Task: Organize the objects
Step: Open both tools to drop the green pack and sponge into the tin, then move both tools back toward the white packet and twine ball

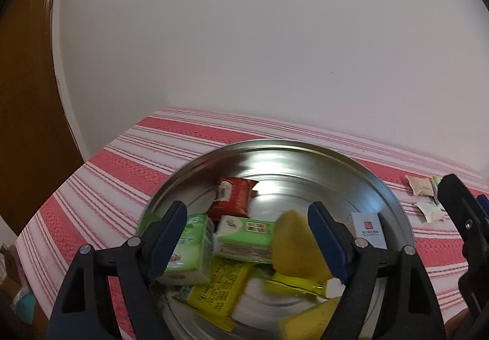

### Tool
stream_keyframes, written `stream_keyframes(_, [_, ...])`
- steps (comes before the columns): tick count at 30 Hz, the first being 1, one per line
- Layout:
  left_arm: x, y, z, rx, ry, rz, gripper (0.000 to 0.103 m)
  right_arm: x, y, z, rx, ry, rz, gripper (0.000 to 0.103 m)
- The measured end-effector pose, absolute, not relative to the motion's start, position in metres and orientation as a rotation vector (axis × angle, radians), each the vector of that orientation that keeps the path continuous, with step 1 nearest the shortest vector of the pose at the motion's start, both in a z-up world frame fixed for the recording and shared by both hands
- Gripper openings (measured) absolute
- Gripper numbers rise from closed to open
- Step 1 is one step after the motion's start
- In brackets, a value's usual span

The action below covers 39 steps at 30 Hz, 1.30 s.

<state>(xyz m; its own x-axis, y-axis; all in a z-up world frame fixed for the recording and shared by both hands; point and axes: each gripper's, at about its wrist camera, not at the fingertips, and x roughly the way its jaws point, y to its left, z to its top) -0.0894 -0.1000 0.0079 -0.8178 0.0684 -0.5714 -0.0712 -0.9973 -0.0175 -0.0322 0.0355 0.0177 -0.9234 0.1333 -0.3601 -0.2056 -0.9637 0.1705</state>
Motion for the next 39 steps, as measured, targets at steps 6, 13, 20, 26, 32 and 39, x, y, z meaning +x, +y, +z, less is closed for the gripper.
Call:
stream_keyframes(6, [-0.081,-0.083,0.007,-0.896,0.03,2.91,0.083,-0.027,0.052,0.016,-0.519,0.314,2.867,0.103])
stream_keyframes(13, [-0.072,-0.063,0.006,-0.856,0.034,2.877,0.083,-0.014,0.081,0.015,-0.499,0.318,2.816,0.103])
stream_keyframes(20, [-0.068,-0.036,-0.001,-0.855,0.072,2.866,0.083,-0.006,0.104,0.012,-0.495,0.321,2.772,0.103])
stream_keyframes(26, [-0.064,-0.013,-0.006,-0.843,0.109,2.837,0.083,0.001,0.124,0.013,-0.482,0.296,2.737,0.103])
stream_keyframes(32, [-0.062,0.009,-0.009,-0.823,0.131,2.817,0.083,0.007,0.146,0.01,-0.482,0.269,2.694,0.103])
stream_keyframes(39, [-0.057,0.037,-0.013,-0.801,0.173,2.784,0.083,0.013,0.168,0.007,-0.487,0.232,2.658,0.103])
